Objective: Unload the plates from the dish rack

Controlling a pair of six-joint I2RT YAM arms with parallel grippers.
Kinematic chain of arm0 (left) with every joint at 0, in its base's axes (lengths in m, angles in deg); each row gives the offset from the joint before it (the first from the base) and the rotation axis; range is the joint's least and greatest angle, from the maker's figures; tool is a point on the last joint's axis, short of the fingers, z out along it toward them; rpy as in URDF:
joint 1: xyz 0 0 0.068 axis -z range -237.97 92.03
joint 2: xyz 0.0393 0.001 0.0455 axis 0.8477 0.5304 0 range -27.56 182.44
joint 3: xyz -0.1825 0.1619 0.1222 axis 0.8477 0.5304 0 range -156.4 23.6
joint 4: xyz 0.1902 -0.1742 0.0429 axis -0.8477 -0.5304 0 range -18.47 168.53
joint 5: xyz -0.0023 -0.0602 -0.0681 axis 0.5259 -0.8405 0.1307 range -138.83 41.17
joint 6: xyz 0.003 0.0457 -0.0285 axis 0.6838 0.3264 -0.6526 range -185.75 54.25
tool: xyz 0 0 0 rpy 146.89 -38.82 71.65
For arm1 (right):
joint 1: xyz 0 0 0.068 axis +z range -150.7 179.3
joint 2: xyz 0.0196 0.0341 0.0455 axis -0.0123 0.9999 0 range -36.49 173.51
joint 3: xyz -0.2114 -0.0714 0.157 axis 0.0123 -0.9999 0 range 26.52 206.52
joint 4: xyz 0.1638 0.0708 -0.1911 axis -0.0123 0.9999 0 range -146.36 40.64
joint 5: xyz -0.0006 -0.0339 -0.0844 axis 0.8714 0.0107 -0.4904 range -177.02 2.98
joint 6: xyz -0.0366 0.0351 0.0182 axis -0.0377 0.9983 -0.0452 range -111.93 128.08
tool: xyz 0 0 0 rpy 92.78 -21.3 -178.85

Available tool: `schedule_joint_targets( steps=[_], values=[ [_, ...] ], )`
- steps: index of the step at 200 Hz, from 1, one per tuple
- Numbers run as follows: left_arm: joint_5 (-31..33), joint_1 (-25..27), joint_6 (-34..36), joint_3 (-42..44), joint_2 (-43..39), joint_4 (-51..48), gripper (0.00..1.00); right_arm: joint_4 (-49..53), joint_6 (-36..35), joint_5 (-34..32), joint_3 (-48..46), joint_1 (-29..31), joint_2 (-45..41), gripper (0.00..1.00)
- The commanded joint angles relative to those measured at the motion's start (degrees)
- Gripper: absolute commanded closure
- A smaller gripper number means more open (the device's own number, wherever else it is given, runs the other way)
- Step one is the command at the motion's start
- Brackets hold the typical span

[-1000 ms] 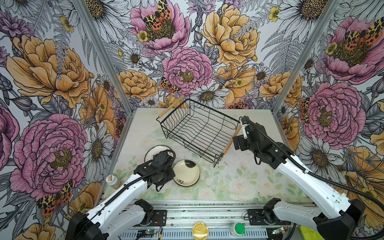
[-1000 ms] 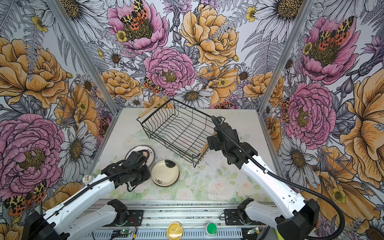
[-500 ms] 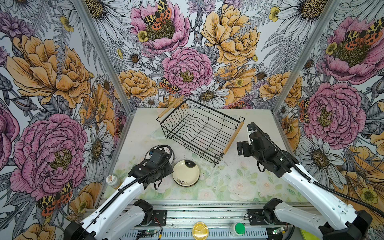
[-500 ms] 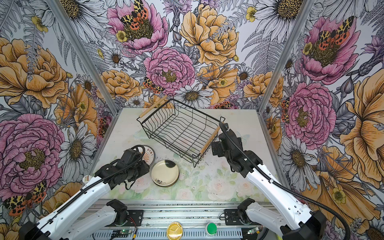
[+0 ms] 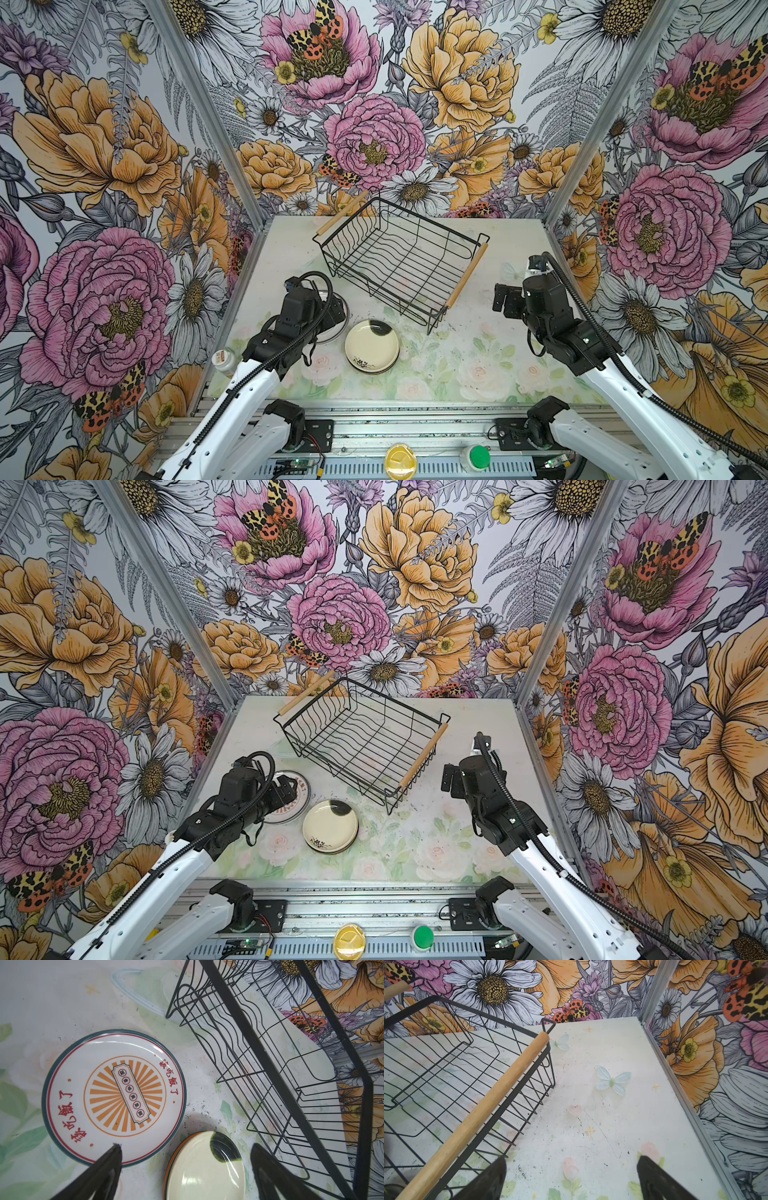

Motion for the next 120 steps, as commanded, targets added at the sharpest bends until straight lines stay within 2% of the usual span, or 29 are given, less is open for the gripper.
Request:
schedule_joint_targets(
  steps=[1, 33, 50, 69, 82, 120],
  values=[
    [-2.8, -2.6, 4.0, -4.1, 1.0, 4.3, 0.01, -0.3, 4.5, -8.4, 1.4, -1.4, -0.9, 0.01],
    [0.4, -4.5, 5.4, -8.5, 2.6, 4.2, 0.01, -1.9, 9.8, -21.1, 1.4, -3.0, -1.9, 0.01],
    [5.5, -4.5, 5.9, -10.6, 2.5, 4.1, 0.01, -7.5, 6.5, -28.1, -0.2, -3.6, -2.8, 0.01],
    [12.6, -4.6, 6.8, -11.3, 1.9, 6.0, 0.01, -15.3, -1.0, -35.1, -1.3, -5.1, -1.6, 0.01],
    [16.5, -4.6, 8.5, -10.6, 1.6, 8.8, 0.01, -17.3, -4.7, -35.6, -0.3, -7.1, 0.7, 0.00],
    [25.0, -4.6, 20.8, -5.3, 1.3, 19.5, 0.01, -18.6, -20.2, -27.3, 3.6, -11.5, 10.5, 0.01]
  ],
)
